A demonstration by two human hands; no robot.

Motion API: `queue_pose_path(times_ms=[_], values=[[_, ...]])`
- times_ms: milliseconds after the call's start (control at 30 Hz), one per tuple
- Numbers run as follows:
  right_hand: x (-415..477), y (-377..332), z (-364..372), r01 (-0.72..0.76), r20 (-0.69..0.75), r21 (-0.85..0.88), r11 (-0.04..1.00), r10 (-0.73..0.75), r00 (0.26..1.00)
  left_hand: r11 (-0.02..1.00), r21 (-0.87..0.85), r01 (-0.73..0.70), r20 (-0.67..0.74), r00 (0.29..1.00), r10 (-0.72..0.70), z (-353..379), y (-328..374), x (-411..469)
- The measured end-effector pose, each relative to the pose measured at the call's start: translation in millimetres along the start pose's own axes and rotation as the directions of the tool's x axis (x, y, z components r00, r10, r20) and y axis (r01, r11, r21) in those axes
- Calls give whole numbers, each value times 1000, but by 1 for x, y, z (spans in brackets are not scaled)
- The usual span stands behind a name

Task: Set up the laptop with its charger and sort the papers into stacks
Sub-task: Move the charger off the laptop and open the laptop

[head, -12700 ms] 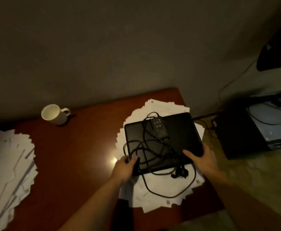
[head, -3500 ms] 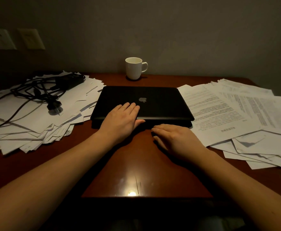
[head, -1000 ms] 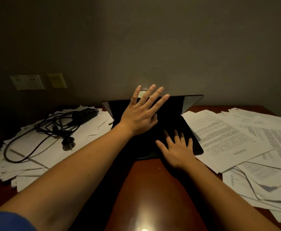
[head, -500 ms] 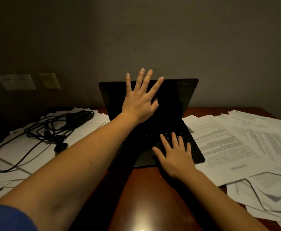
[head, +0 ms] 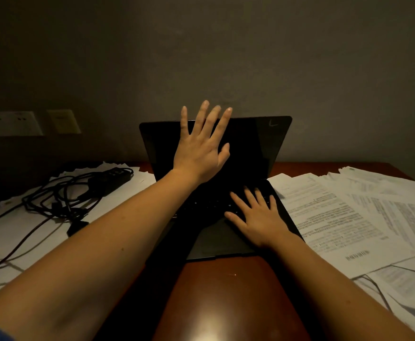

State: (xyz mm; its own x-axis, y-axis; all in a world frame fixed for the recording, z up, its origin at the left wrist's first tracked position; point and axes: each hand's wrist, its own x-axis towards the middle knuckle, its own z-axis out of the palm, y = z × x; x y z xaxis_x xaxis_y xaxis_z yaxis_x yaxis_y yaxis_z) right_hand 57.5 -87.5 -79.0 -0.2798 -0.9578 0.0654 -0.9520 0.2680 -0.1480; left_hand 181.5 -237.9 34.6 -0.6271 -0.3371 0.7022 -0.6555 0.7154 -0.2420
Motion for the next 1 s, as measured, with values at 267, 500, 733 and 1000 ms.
queue_pose_path(times_ms=[267,500,733,1000], values=[[-16,-17,4,-58,-5,4,998,58,998,995,1,102,208,973,-100,19,-10,38],[-5,-14,2,28,-71,-88,996,-34,997,990,-81,115,370,926,-77,41,-26,66],[1,-12,4,-49,-52,-12,999,48,997,987,-114,109,465,884,-44,56,-39,77],[-7,-21,7,-59,-12,-26,998,59,998,985,-145,92,526,850,-2,64,-44,85]])
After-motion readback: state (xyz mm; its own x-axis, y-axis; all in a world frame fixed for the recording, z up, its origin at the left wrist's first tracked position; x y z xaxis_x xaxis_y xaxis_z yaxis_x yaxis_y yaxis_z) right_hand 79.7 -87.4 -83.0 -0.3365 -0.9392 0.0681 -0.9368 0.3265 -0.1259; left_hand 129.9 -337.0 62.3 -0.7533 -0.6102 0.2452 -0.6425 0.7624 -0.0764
